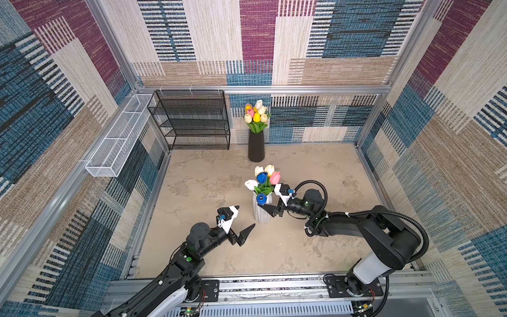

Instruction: Arrange the flowers into the vase

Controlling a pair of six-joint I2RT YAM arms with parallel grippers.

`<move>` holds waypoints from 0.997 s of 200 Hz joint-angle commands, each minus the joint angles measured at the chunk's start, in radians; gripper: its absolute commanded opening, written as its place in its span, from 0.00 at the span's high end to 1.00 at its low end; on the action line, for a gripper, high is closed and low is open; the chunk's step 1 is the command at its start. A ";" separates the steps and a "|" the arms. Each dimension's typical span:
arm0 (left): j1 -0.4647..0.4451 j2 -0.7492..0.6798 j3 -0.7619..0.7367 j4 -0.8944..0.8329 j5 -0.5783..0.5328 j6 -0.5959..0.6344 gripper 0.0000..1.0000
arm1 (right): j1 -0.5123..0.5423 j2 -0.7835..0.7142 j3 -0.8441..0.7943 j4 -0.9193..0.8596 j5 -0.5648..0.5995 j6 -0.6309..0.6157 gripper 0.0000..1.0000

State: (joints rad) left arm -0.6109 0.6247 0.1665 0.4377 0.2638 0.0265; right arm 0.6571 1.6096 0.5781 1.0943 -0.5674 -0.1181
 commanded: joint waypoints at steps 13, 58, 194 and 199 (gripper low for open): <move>-0.001 0.021 0.008 0.067 -0.027 0.020 0.00 | 0.001 -0.022 -0.021 0.102 0.085 0.035 0.39; -0.001 0.071 0.027 0.120 -0.065 0.038 0.00 | -0.057 -0.026 -0.004 0.138 0.066 0.106 0.54; 0.482 0.662 0.922 -0.969 -0.252 -0.401 0.00 | -0.063 -0.249 -0.031 -0.076 0.221 0.014 0.35; 0.486 0.711 0.955 -0.999 -0.241 -0.403 0.00 | -0.062 -0.263 -0.039 -0.081 0.229 0.011 0.33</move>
State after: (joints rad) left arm -0.1570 1.1637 0.9829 -0.2218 -0.0368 -0.2909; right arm 0.5941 1.3899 0.5560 1.0863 -0.3992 -0.0719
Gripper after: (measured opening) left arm 0.997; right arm 0.637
